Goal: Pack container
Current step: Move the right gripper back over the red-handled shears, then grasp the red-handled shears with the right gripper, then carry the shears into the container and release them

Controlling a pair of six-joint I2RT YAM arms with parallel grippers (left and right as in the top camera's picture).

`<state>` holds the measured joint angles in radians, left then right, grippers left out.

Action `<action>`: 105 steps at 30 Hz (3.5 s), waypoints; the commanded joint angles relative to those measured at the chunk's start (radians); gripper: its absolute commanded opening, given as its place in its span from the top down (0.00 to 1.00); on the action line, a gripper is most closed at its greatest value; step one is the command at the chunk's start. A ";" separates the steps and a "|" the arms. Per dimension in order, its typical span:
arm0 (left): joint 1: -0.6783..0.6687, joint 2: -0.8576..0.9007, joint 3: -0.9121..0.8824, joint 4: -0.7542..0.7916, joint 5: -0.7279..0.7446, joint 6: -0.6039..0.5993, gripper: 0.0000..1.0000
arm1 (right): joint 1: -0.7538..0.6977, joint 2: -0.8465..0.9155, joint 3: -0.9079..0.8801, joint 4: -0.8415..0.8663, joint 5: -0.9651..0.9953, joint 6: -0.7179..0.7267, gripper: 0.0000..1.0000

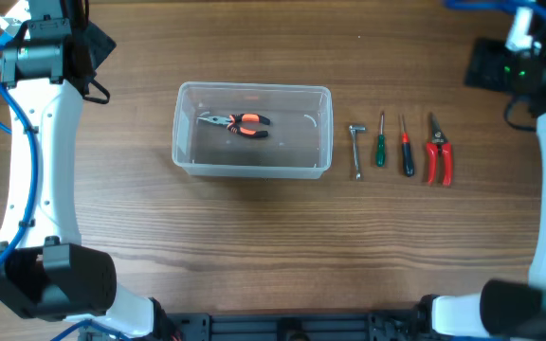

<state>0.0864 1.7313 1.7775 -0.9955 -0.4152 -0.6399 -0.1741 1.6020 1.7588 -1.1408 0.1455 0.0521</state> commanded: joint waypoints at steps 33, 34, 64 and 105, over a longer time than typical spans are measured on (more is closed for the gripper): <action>0.002 -0.023 0.005 -0.001 -0.013 0.016 0.00 | -0.113 0.368 -0.375 0.104 -0.304 -0.254 0.38; 0.002 -0.023 0.005 -0.001 -0.012 0.016 0.00 | -0.102 0.368 -0.375 0.104 -0.304 -0.254 0.38; 0.002 -0.023 0.005 -0.001 -0.013 0.016 0.00 | -0.051 0.371 -0.507 0.246 -0.240 -0.172 0.52; 0.002 -0.023 0.005 -0.001 -0.013 0.016 0.00 | 0.381 0.096 0.115 -0.001 -0.260 -0.322 0.96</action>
<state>0.0864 1.7313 1.7775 -0.9955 -0.4149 -0.6399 0.0357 1.7592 1.8473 -1.1454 -0.0784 -0.0887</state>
